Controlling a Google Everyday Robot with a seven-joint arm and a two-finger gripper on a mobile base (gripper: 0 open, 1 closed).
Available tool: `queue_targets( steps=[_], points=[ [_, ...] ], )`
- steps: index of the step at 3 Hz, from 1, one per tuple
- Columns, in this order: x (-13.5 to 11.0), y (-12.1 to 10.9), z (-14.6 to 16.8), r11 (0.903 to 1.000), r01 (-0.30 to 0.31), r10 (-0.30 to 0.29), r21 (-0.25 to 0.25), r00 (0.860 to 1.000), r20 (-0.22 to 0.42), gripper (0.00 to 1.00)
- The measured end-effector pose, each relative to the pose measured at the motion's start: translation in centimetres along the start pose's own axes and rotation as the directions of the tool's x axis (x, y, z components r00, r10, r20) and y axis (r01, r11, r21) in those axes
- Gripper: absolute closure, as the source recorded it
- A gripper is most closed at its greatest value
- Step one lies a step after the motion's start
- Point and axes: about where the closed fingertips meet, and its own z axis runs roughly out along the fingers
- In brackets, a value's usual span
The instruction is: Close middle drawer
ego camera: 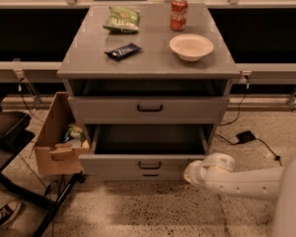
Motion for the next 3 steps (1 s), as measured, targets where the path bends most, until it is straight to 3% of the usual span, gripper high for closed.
queue_targets(
  steps=[3],
  points=[
    [-3.2,-7.9,3.4,0.997,0.052,-0.053,0.057,0.998,0.022,1.0]
  ],
)
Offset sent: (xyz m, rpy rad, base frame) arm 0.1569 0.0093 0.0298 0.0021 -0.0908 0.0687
